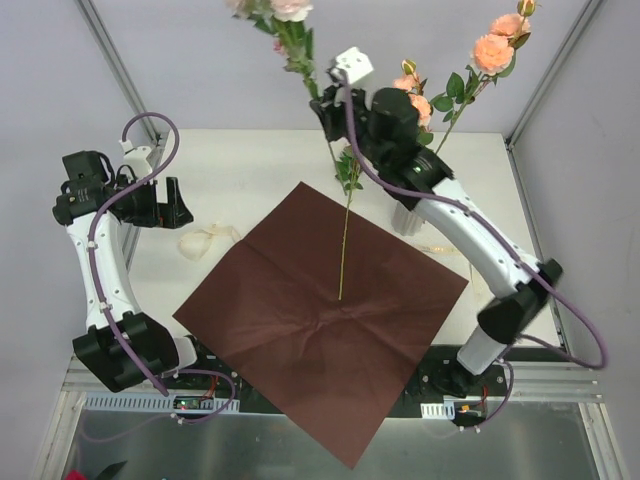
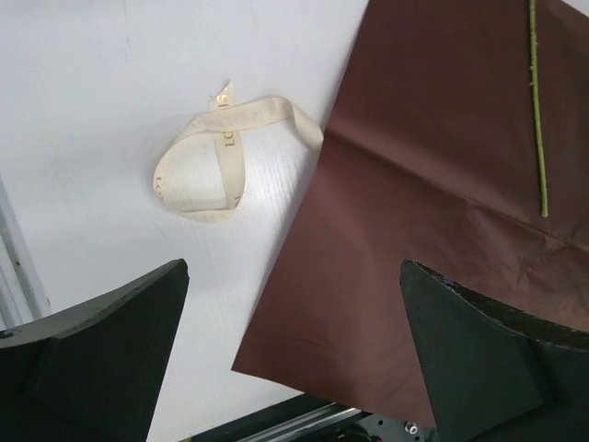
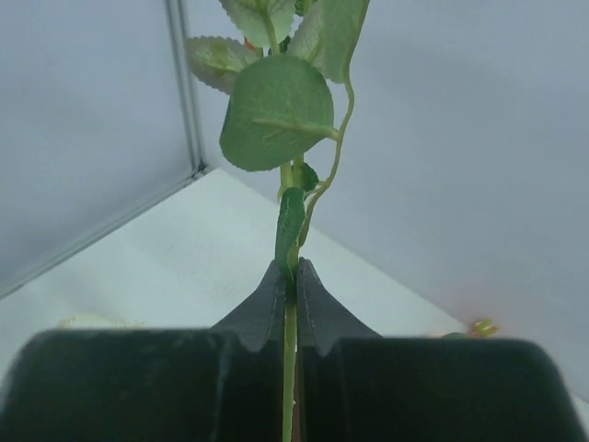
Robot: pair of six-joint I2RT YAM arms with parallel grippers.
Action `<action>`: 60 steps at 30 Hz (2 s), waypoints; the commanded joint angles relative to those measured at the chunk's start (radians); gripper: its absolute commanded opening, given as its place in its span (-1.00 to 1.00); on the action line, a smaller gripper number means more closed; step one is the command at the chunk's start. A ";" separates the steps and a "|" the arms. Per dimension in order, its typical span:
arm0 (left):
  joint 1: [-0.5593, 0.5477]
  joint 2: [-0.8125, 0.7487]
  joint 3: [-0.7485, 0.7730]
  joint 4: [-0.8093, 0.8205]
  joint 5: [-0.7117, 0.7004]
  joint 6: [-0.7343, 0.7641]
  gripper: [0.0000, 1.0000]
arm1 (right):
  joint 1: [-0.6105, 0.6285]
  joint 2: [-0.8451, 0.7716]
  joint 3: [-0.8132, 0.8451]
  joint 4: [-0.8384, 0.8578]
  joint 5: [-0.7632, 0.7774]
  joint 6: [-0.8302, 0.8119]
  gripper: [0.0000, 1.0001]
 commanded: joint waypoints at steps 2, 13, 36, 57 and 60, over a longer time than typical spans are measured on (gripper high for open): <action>0.001 -0.017 -0.011 -0.021 0.075 0.023 0.98 | -0.040 -0.276 -0.356 0.565 0.056 -0.135 -0.99; 0.001 0.017 -0.026 -0.021 0.102 0.045 0.98 | -0.215 -0.522 -0.647 0.774 0.237 -0.175 -0.98; 0.001 0.021 -0.015 -0.038 0.104 0.103 0.98 | -0.388 -0.454 -0.912 0.981 0.346 -0.090 -0.98; 0.000 0.012 -0.034 -0.044 0.118 0.125 0.98 | -0.034 -0.579 -0.899 0.440 0.609 -0.021 0.81; -0.002 0.010 -0.040 -0.045 0.116 0.128 0.98 | 0.031 -0.468 -0.797 0.267 0.626 0.055 0.95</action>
